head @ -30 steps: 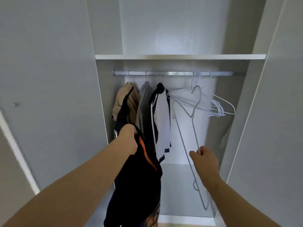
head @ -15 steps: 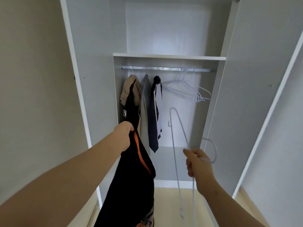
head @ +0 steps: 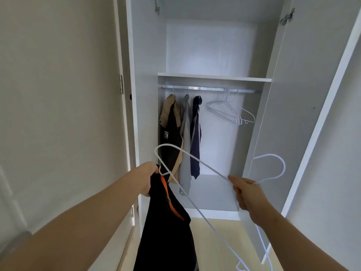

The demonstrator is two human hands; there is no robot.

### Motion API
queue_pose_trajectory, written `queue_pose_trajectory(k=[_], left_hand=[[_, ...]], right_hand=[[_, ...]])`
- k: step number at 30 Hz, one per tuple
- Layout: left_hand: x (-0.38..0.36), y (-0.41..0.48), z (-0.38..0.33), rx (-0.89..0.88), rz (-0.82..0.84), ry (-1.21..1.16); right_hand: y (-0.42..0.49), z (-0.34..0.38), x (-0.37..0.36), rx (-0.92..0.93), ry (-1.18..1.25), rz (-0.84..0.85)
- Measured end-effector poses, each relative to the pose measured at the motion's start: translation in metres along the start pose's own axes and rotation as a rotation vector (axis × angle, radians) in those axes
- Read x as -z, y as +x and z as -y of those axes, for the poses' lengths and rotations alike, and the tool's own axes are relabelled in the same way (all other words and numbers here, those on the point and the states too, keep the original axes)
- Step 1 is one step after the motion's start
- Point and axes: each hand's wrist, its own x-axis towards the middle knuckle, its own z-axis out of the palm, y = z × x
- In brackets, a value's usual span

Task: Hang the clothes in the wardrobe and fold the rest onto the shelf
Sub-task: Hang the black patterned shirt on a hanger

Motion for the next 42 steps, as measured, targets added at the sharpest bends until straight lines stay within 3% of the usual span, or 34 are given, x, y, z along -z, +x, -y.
queue_pose_trajectory(k=[10, 14, 17, 20, 28, 33, 38, 42], left_hand=[[0.037, -0.01, 0.004, -0.116, -0.008, -0.147], [0.057, -0.003, 0.008, -0.186, -0.032, 0.017], [0.076, 0.011, 0.013, -0.511, -0.229, 0.4], [0.092, 0.016, 0.02, -0.62, -0.286, 0.631], [0.1, 0.013, 0.026, -0.802, -0.283, 0.802], [0.095, 0.007, 0.036, -0.919, -0.165, 0.784], [0.125, 0.018, 0.026, -0.865, -0.284, 0.808], [0.129, 0.023, 0.021, -0.66, -0.204, 0.531]], right_hand=[[-0.054, 0.007, -0.017, -0.026, -0.122, 0.033], [-0.063, 0.012, -0.026, -0.055, -0.164, 0.061], [-0.069, 0.013, -0.046, -0.024, -0.224, 0.051], [-0.074, 0.014, -0.068, 0.002, -0.277, 0.074], [-0.082, 0.021, -0.136, -0.032, -0.326, 0.133], [-0.079, 0.028, -0.167, -0.005, -0.397, 0.117], [-0.07, 0.053, -0.157, 0.085, -0.475, 0.039], [-0.065, 0.057, -0.158, 0.152, -0.539, -0.008]])
